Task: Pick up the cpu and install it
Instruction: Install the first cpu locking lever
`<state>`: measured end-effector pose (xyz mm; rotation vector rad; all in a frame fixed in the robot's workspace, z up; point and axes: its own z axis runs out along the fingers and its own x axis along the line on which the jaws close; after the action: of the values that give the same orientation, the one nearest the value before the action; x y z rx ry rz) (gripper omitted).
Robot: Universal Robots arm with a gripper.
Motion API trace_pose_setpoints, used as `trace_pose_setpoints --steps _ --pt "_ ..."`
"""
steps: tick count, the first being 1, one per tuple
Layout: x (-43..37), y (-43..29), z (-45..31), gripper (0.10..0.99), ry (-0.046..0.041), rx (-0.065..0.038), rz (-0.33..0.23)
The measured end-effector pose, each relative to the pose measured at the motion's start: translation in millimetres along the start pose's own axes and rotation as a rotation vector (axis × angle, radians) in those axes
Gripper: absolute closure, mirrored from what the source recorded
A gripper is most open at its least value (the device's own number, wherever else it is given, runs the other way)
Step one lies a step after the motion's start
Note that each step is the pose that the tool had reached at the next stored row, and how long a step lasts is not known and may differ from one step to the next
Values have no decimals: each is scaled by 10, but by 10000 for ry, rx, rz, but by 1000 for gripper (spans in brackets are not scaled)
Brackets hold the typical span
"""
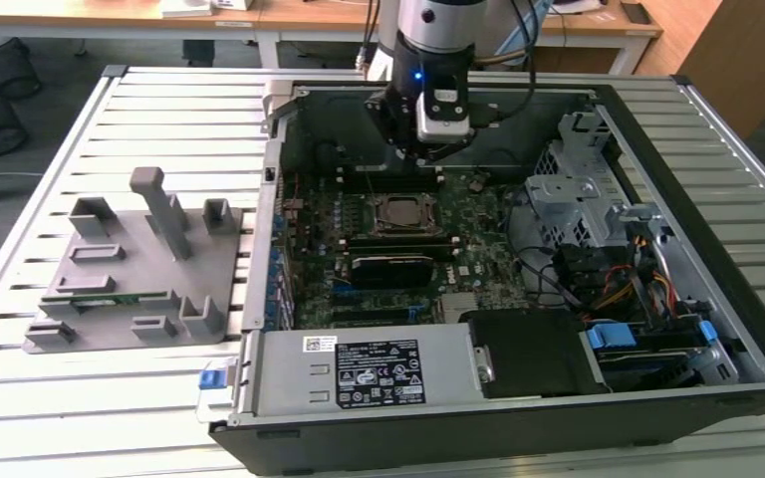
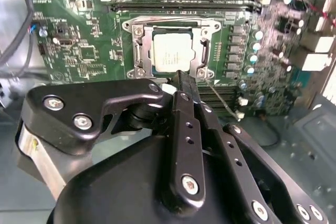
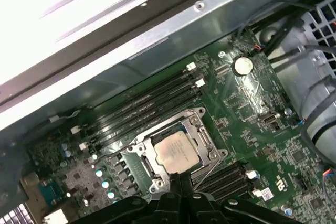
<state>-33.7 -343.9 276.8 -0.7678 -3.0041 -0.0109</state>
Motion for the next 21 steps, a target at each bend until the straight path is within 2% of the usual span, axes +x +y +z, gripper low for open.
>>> trace_pose_setpoints --steps 13,19,21 --pt "-1 0 36 980 -7 82 -2326" --pt "1 -1 50 980 132 -255 -2855" --pt "32 -18 53 980 125 -287 -2888"
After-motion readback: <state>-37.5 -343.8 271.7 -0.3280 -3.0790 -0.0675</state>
